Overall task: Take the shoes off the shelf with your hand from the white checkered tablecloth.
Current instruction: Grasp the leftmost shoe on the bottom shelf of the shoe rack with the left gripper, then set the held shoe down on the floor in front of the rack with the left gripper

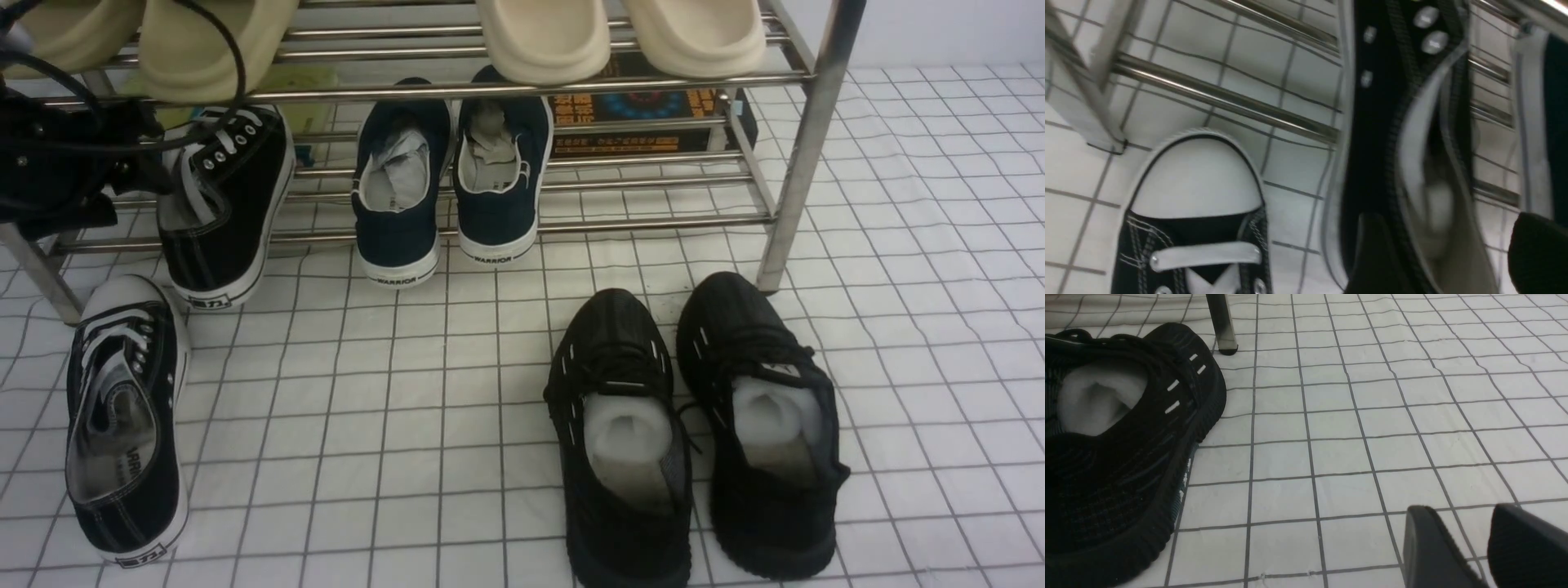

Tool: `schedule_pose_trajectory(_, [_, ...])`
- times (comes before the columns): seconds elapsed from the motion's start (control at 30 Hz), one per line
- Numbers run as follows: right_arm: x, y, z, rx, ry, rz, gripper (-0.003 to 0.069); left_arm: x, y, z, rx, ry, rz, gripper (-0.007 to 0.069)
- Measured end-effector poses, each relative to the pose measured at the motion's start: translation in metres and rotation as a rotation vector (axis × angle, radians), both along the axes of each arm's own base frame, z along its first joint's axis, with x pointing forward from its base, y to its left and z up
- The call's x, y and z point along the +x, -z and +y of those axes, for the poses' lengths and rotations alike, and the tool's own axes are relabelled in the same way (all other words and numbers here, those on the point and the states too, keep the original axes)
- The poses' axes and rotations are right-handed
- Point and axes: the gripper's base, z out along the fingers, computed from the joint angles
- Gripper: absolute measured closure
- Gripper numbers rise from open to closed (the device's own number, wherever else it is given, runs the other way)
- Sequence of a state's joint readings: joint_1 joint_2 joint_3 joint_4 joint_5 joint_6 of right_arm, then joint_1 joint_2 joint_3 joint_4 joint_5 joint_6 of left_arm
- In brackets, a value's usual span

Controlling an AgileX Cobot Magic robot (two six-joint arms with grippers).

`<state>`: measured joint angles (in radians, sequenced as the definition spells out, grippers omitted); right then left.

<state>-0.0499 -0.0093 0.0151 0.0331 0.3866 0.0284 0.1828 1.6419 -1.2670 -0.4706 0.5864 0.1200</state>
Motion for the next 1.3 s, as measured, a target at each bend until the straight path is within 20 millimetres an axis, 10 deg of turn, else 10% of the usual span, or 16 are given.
schedule_pose_trajectory(0.37, [0.000, 0.000, 0.000, 0.000, 0.000, 0.000, 0.0420, 0.020, 0.034, 0.003, -0.072, -0.055, 0.034, 0.0205])
schedule_pose_trajectory(0.6, [0.000, 0.000, 0.000, 0.000, 0.000, 0.000, 0.0420, 0.018, 0.042, -0.001, -0.091, -0.010, 0.109, 0.0581])
schedule_pose_trajectory(0.93, [0.000, 0.000, 0.000, 0.000, 0.000, 0.000, 0.0420, -0.045, 0.012, -0.013, -0.114, 0.037, 0.380, 0.0608])
schedule_pose_trajectory(1.3, [0.000, 0.000, 0.000, 0.000, 0.000, 0.000, 0.0420, -0.090, 0.065, -0.018, -0.146, -0.069, 0.503, 0.0609])
